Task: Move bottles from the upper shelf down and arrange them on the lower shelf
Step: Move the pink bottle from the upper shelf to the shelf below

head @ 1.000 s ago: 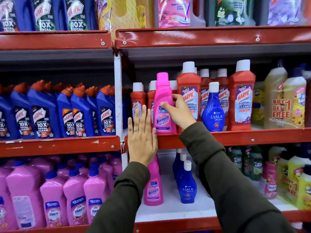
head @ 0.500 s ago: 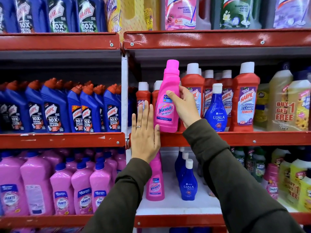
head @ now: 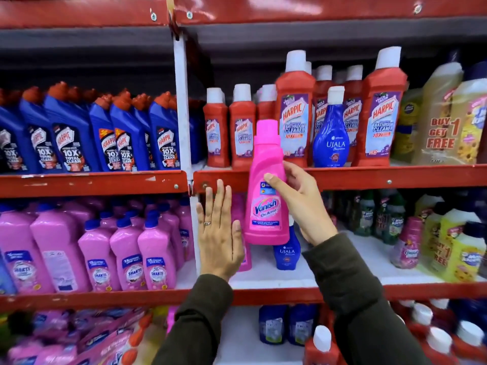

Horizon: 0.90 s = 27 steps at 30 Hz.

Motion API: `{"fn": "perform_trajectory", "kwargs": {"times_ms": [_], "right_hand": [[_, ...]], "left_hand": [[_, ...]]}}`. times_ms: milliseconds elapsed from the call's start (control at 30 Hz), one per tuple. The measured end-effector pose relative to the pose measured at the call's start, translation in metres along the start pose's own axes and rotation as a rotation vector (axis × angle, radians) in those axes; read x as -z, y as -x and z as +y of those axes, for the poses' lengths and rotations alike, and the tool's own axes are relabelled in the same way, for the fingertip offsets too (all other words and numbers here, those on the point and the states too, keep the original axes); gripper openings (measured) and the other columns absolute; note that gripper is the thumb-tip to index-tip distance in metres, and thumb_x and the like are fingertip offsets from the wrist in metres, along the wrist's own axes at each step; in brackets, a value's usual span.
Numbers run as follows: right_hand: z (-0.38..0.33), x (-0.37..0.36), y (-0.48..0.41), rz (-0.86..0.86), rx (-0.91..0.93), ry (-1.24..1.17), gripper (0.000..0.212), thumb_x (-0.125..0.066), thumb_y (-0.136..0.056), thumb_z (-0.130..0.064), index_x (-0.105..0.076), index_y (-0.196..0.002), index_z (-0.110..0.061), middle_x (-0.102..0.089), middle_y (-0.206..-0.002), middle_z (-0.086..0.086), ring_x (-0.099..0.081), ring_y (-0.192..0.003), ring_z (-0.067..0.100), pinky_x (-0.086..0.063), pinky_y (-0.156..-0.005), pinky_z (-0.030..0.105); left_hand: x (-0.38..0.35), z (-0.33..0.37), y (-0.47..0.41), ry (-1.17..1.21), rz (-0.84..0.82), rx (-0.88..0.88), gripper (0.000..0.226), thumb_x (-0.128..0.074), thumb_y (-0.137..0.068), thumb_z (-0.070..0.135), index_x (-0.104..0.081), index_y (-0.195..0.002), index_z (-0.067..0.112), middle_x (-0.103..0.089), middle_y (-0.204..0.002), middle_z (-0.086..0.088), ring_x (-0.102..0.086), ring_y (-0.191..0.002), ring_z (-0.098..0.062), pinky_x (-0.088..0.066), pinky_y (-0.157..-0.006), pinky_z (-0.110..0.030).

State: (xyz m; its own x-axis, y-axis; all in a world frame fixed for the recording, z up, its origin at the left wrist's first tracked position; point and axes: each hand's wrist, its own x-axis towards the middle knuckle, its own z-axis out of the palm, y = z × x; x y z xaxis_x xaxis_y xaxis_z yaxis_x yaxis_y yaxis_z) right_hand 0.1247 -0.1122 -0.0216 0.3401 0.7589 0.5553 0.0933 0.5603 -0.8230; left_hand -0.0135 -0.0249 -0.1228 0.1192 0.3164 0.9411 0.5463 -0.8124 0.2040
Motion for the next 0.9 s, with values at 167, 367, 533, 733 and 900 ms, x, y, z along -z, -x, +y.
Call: {"fn": "perform_trajectory", "kwargs": {"times_ms": [167,367,533,733,900], "right_hand": [[0.051,0.011,0.031,-0.054,-0.104,0.051,0.042,-0.07,-0.087,-0.008,-0.057,-0.127,-0.005,-0.072,-0.117,0.012,-0.071,-0.102,0.019,-0.058,-0.086,0.029],[0.109,0.017,0.041,-0.091,-0.242,0.119,0.051,-0.074,-0.084,-0.009,-0.054,-0.13,-0.01,-0.068,-0.122,0.006,-0.067,-0.109,0.015,-0.056,-0.092,0.031],[0.152,0.012,0.033,-0.072,-0.295,0.119,0.048,-0.077,-0.081,-0.006,-0.054,-0.123,-0.011,-0.066,-0.122,0.006,-0.064,-0.113,0.015,-0.05,-0.105,0.039],[0.186,-0.004,0.019,-0.12,-0.327,0.106,0.047,-0.076,-0.081,-0.004,-0.054,-0.122,-0.012,-0.065,-0.122,0.008,-0.061,-0.119,0.022,-0.048,-0.105,0.031],[0.201,-0.013,0.011,-0.15,-0.342,0.122,0.057,-0.075,-0.081,-0.003,-0.05,-0.132,-0.003,-0.062,-0.13,0.014,-0.059,-0.123,0.023,-0.046,-0.108,0.03]], "left_hand": [[-0.012,-0.018,0.054,-0.062,-0.174,0.059,0.063,-0.027,-0.101,0.028,-0.023,-0.16,0.007,-0.015,-0.171,-0.008,-0.003,-0.16,-0.021,0.004,-0.129,-0.041],[-0.037,-0.041,0.109,-0.086,-0.344,0.166,0.065,-0.029,-0.101,0.027,-0.015,-0.162,0.011,-0.009,-0.172,-0.003,-0.001,-0.16,-0.018,0.0,-0.129,-0.042],[-0.063,-0.055,0.142,-0.116,-0.425,0.207,0.065,-0.028,-0.103,0.03,-0.008,-0.163,0.01,-0.004,-0.172,-0.007,0.001,-0.159,-0.018,-0.001,-0.129,-0.041],[-0.083,-0.059,0.155,-0.213,-0.412,0.264,0.073,-0.031,-0.103,0.033,0.005,-0.161,0.006,-0.01,-0.169,-0.019,-0.013,-0.157,-0.03,-0.009,-0.127,-0.044],[-0.086,-0.062,0.158,-0.235,-0.38,0.244,0.076,-0.033,-0.101,0.031,0.004,-0.16,0.003,0.002,-0.17,-0.017,-0.007,-0.158,-0.031,-0.001,-0.129,-0.04]]}}
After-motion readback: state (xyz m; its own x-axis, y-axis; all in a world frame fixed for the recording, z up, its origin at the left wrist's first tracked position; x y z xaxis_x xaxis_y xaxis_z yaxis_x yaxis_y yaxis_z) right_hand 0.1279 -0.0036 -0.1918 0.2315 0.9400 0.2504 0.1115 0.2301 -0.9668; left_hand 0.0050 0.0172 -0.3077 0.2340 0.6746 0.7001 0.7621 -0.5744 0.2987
